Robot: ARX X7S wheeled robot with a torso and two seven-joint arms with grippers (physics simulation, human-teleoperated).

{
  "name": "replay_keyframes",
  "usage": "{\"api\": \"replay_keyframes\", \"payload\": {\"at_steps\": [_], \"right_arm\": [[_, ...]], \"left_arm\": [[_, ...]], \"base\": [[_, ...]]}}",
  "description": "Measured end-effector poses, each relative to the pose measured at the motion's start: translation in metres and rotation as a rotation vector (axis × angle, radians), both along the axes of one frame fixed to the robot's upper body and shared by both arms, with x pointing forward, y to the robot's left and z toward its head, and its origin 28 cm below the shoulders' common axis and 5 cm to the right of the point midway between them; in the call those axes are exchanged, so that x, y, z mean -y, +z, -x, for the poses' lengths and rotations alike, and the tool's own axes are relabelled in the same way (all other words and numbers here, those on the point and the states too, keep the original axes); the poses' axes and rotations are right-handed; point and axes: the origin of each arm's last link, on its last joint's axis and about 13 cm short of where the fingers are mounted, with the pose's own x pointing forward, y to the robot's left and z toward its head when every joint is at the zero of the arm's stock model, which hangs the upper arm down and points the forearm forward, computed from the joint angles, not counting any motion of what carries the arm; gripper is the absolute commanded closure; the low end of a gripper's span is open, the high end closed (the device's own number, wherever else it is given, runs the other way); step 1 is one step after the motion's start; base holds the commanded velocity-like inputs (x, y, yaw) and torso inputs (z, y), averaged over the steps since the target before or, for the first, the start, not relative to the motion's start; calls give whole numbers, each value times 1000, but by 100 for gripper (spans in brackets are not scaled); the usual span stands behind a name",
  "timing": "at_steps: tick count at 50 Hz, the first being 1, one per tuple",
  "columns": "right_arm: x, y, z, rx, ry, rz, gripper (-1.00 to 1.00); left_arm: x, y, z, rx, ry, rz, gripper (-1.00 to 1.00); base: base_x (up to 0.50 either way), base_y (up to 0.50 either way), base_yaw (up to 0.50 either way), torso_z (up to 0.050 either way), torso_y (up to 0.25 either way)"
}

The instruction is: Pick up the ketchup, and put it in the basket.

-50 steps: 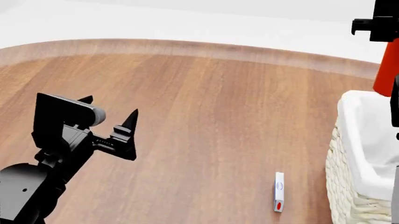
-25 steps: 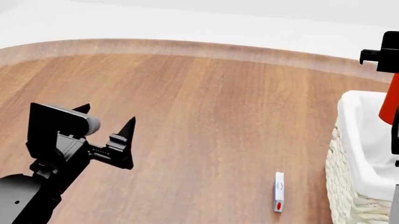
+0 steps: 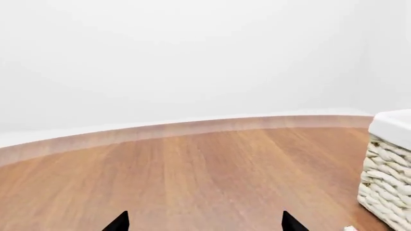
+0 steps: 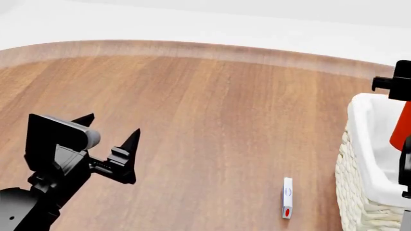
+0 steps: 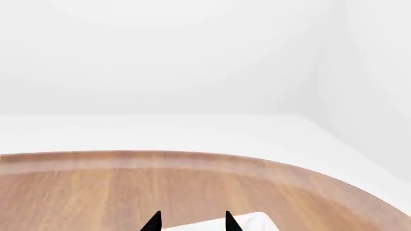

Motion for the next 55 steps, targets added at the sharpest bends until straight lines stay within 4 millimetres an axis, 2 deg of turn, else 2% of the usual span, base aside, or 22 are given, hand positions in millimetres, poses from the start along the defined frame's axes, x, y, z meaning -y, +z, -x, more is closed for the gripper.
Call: {"api": "replay_keyframes", "payload": {"at_steps": [26, 55], "right_arm": [[2, -24, 6, -29, -27, -30, 100], [5, -36, 11, -84, -51, -71, 100]], "left_arm": [[-3, -7, 6, -15, -2, 1, -100], [-5, -12, 9, -28, 3, 4, -100]], "base": [[0, 0, 0, 0, 1], [0, 0, 0, 0, 0]]}}
